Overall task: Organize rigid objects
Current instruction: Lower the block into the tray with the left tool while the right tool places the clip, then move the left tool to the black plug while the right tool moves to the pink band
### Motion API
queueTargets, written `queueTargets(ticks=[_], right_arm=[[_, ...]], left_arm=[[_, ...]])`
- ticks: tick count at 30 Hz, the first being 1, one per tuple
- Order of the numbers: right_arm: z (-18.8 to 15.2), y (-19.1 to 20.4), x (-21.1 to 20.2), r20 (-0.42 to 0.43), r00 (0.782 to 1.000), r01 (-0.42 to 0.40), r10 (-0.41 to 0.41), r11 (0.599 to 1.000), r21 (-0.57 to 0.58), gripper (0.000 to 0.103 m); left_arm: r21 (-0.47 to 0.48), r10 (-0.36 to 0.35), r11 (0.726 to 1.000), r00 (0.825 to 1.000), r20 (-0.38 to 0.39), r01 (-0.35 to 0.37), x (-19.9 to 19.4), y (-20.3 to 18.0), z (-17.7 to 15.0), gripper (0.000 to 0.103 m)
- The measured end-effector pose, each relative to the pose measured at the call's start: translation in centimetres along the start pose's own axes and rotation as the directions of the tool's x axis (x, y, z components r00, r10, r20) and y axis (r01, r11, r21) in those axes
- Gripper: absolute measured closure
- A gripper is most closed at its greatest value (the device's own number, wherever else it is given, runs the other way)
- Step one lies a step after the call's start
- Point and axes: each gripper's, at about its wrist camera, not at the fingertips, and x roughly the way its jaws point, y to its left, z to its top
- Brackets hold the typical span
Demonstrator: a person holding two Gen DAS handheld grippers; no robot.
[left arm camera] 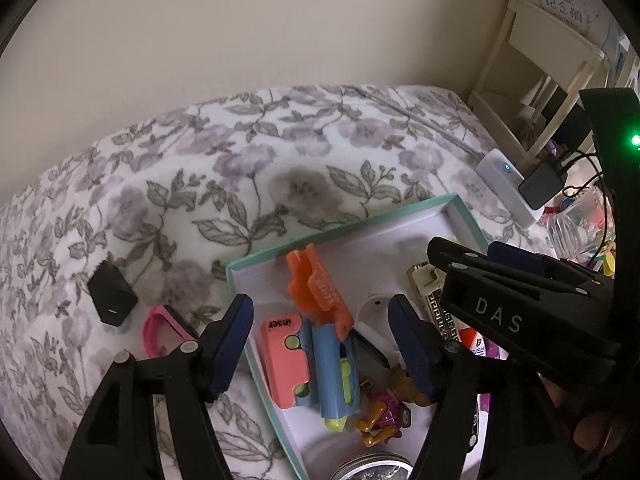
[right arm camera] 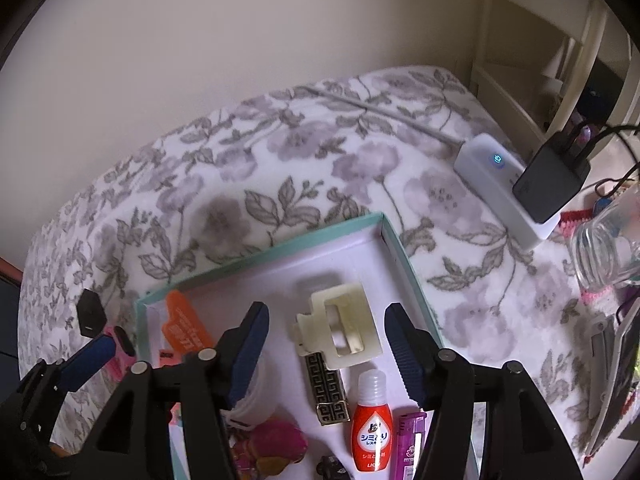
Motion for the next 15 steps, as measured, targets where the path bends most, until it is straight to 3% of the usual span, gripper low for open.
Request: queueTargets(ticks=[7, 9, 10, 15], right_arm=[[0.6, 1.8, -2.9, 0.076, 0.997, -0.015, 0.018, 0.999, -0.037, 0.037], [0.6, 2.6, -3.3, 0.093, 0.995, -0.031, 0.036, 0.998, -0.050, 0.025], [0.6, 3.2, -3.4, 0.100, 0.994, -0.041, 0.046, 0.997, -0.060, 0.023], [0.0, 5.8, -2.7, 0.086, 0.994, -0.053, 0.063, 0.992, -0.113, 0.016]], left_arm=[[-0.077, 0.056, 0.996, 0.997, 0.044, -0.053, -2.1, 2.7, 1.0, 0.031], [-0.124, 0.094, 0.989, 0.994, 0.058, -0.086, -2.7, 4.4, 1.3, 0.023], [-0.146, 0.108, 0.984, 0.992, 0.064, -0.098, -2.8, 5.2, 1.3, 0.016], [-0.277, 0.176, 0.949, 0.982, 0.063, -0.152, -3.2, 10.5, 1.2, 0.013]])
